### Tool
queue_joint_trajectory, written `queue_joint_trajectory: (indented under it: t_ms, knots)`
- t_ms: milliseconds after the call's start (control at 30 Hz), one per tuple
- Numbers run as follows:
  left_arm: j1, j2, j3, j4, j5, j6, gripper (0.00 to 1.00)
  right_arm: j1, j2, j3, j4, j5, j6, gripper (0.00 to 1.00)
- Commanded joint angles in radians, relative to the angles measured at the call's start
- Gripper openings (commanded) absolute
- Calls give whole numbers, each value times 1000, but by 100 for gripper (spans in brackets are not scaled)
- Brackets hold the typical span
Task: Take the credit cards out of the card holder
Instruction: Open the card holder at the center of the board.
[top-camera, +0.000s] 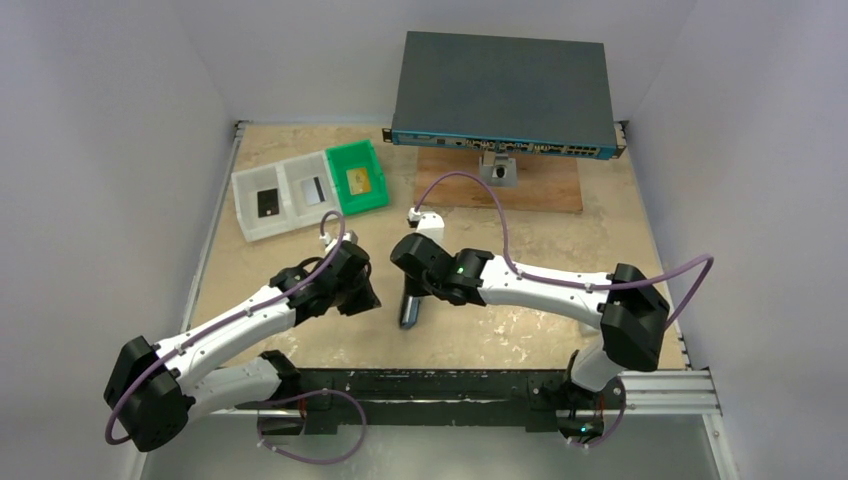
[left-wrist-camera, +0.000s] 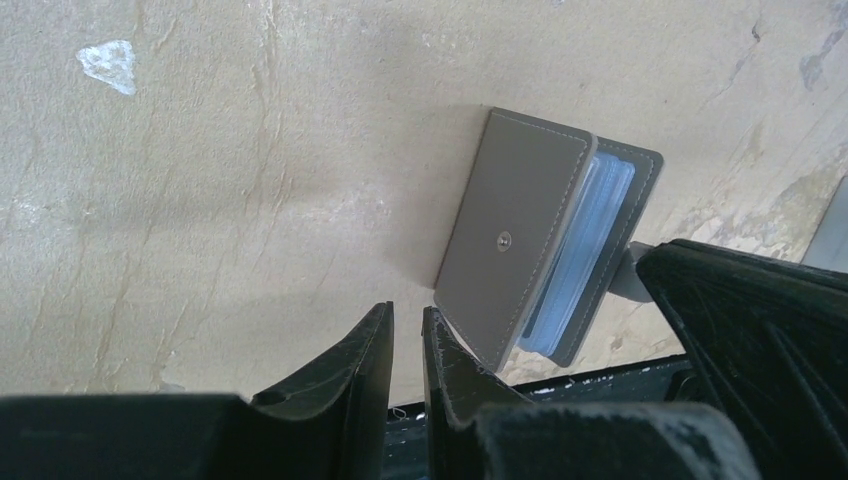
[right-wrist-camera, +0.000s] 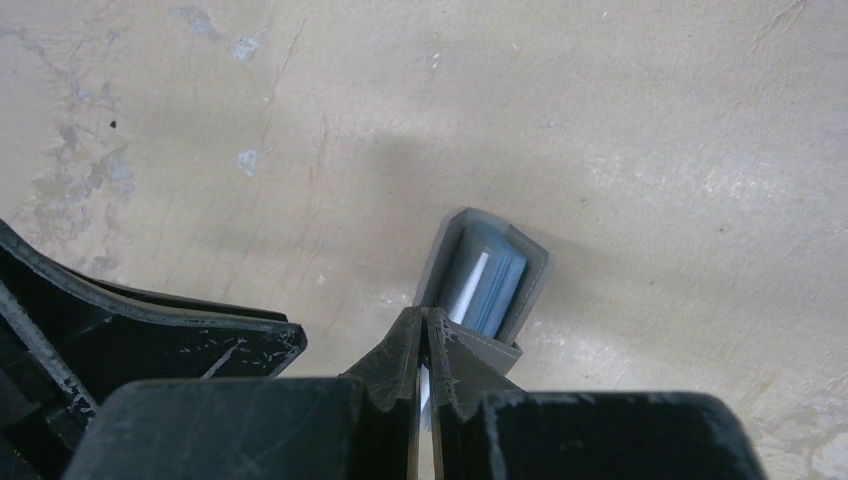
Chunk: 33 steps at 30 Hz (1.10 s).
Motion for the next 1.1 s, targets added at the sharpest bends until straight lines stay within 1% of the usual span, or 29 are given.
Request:
queue_joint_trajectory:
  t_ms: [0,267,600,733,933,1067]
  knots:
    - [0,-9,20,1,-11,33,17,-15,-54,-5,-16,9,-9,0]
    - [0,-8,24,11,0,33,17,-15,-40,82,-58,12,-40,0]
    - [0,-12,24,14,4,39,17,-15,-10,108,-72,3,-50,0]
    - [-1,10,29,27,16,42,17,-35,-47,26,-80,3,-30,0]
    - [-4,60,47,45,35,52,15,-140,-191,-213,-55,-31,7,0]
    - [-27,114,76,55,37,59,14,-193,-232,-347,-8,-64,18,0]
